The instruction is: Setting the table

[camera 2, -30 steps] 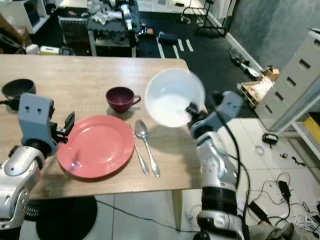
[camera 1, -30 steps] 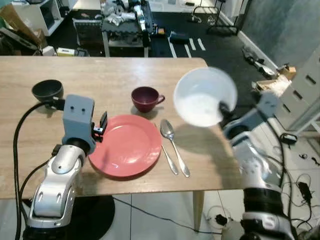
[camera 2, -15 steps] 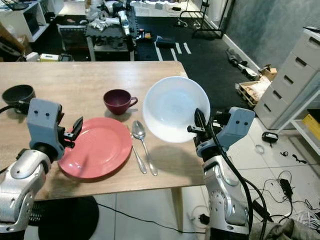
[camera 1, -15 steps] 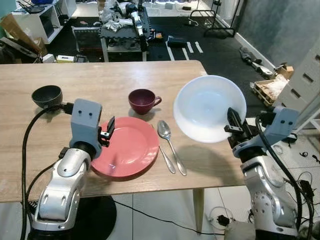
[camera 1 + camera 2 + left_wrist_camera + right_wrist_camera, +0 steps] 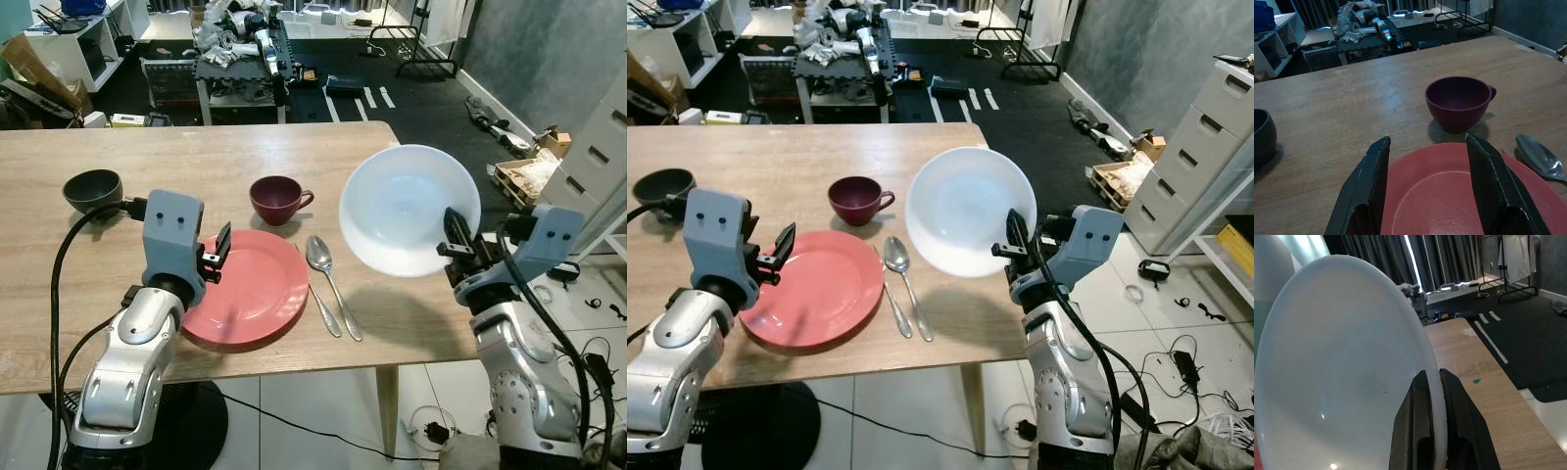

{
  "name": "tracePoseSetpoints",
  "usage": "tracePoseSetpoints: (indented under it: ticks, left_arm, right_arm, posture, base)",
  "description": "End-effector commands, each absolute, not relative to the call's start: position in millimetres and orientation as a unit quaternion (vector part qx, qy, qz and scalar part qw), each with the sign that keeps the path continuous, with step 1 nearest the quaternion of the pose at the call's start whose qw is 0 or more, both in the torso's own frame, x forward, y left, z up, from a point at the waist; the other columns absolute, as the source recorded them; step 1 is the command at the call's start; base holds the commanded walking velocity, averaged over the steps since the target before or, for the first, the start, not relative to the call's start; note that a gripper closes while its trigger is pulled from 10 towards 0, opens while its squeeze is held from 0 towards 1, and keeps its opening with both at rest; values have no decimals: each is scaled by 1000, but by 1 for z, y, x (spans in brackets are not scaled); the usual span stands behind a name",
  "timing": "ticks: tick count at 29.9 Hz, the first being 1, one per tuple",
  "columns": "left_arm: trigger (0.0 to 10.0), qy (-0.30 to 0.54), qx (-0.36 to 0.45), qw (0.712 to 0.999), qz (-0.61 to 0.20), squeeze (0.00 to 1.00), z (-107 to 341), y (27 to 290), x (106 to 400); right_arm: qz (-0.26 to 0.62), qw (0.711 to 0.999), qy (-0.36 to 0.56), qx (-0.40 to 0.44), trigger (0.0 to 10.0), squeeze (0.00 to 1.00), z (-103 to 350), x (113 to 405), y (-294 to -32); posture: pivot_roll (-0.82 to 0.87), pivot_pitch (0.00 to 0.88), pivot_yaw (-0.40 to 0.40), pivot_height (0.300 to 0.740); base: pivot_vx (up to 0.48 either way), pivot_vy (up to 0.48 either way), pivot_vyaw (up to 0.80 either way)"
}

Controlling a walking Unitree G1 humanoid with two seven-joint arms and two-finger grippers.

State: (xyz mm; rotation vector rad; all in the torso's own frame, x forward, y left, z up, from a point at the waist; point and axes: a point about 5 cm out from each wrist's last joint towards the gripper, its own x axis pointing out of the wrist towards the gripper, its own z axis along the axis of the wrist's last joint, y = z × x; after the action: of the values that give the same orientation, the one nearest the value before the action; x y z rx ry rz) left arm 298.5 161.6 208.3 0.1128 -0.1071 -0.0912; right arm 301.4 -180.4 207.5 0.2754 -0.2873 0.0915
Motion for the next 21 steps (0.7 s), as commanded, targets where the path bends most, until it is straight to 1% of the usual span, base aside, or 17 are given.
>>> tracePoseSetpoints:
  ticks: [1, 21]
  left_arm:
    - [10000, -52, 56, 996, -49, 0, 206, 160, 298]
    - [10000, -54, 54, 996, -47, 0, 206, 160, 297]
  right_arm:
    - [41, 980, -144, 131, 10000, 0, 206, 301, -182]
    - [36, 983, -130, 127, 10000, 0, 200, 303, -185]
  posture:
    - [12, 13, 70, 740]
    - [15, 19, 62, 740]
  base:
    - [-240, 0, 0]
    - [-408, 0, 0]
